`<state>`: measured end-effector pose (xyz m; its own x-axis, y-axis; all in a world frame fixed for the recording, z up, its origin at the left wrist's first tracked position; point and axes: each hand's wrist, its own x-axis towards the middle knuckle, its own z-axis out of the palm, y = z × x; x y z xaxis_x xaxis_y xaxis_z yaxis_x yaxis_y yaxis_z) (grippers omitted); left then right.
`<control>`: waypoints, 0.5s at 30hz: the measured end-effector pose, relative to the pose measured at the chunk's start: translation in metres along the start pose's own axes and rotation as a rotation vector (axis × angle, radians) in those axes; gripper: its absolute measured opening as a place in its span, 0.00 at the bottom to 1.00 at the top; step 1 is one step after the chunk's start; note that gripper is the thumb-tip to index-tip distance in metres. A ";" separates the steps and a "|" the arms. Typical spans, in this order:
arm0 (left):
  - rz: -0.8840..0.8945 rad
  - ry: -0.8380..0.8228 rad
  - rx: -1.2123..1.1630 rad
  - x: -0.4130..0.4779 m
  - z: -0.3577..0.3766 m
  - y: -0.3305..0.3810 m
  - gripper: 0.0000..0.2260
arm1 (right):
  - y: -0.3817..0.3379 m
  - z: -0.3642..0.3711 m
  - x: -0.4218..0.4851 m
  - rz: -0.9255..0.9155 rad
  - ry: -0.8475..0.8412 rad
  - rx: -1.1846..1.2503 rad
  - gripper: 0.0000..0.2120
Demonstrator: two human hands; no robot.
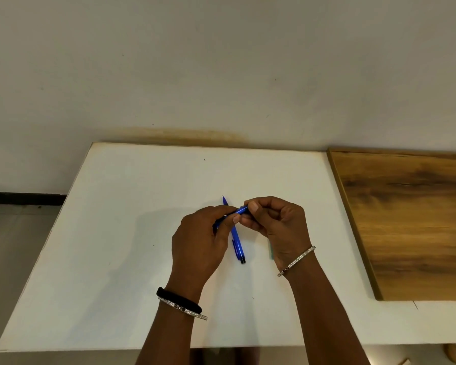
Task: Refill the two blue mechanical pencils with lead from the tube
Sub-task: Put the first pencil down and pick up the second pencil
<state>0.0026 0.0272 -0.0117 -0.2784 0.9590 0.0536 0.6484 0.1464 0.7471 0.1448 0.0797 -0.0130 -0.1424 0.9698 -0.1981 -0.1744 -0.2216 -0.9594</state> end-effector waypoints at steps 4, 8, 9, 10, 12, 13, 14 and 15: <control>-0.035 0.000 -0.028 0.000 -0.002 -0.003 0.14 | -0.002 0.000 0.001 0.018 0.071 0.084 0.05; -0.078 0.005 -0.060 0.000 -0.003 -0.007 0.14 | 0.000 -0.010 0.007 -0.026 0.248 -0.051 0.04; -0.086 0.003 -0.070 0.001 -0.002 -0.007 0.14 | 0.004 -0.012 0.008 -0.081 0.288 -0.220 0.03; -0.091 0.002 -0.080 0.001 -0.002 -0.007 0.14 | 0.007 -0.013 0.008 -0.149 0.308 -0.409 0.02; -0.097 0.003 -0.096 0.002 -0.002 -0.008 0.14 | 0.013 -0.012 0.007 -0.265 0.288 -0.760 0.01; -0.098 0.004 -0.101 0.002 -0.002 -0.009 0.14 | 0.015 -0.010 0.007 -0.294 0.263 -0.902 0.03; -0.099 0.004 -0.101 0.002 -0.002 -0.009 0.14 | 0.018 -0.008 0.007 -0.305 0.232 -1.019 0.04; -0.100 0.003 -0.100 0.002 -0.002 -0.010 0.14 | 0.020 -0.006 0.007 -0.303 0.205 -1.121 0.05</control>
<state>-0.0056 0.0271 -0.0180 -0.3405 0.9400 -0.0229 0.5436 0.2167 0.8109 0.1458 0.0826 -0.0345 -0.0656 0.9883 0.1379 0.7937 0.1354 -0.5930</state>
